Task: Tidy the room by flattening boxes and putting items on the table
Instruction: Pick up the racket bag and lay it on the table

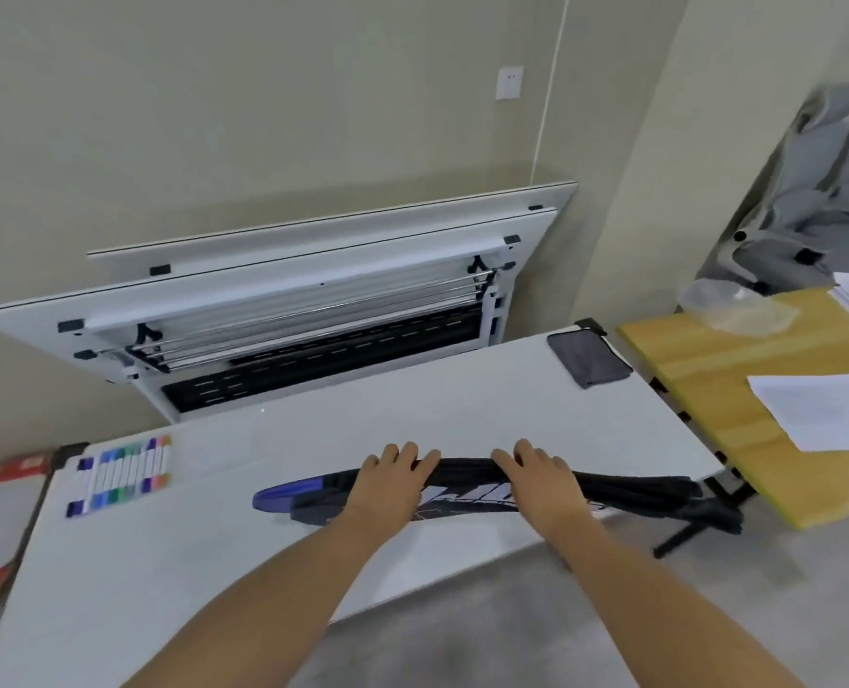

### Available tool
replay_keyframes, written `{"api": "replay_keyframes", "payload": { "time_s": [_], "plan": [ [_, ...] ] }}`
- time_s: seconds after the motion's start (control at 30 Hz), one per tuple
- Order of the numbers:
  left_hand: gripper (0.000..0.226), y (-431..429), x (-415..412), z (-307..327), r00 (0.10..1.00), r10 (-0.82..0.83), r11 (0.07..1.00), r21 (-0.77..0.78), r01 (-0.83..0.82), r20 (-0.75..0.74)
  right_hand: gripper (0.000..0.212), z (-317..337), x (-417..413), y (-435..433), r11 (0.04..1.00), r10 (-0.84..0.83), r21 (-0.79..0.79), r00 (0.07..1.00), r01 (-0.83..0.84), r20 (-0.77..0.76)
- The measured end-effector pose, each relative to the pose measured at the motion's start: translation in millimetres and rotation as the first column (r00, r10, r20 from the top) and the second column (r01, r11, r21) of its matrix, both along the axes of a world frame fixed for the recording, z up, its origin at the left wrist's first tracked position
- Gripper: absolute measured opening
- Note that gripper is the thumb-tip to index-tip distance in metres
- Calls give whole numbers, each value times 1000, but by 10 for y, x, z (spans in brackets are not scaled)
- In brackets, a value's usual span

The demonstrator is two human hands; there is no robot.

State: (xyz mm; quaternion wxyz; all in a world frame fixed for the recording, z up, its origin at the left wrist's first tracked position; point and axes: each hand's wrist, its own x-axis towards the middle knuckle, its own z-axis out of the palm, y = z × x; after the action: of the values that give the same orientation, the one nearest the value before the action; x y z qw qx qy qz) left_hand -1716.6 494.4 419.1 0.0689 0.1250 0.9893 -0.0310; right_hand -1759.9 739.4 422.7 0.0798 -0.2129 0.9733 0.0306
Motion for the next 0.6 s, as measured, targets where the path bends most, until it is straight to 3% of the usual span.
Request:
{"api": "replay_keyframes", "payload": {
  "time_s": [0.17, 0.43, 0.6],
  "plan": [
    [57, -149, -640, -255, 992, 104, 995, 2, -104, 65, 77, -233, -827, -184, 988, 84, 131, 996, -81, -13],
    [56, -330, -1749, -654, 991, 52, 999, -4, -52, 122, 83, -596, -1982, -410, 970, 66, 223, 989, -95, 134],
    [57, -422, -2292, -754, 974, 133, 991, -16, -132, 183, 85, -731, -2566, -559, 962, 102, 228, 974, -148, 200]
  ]
}}
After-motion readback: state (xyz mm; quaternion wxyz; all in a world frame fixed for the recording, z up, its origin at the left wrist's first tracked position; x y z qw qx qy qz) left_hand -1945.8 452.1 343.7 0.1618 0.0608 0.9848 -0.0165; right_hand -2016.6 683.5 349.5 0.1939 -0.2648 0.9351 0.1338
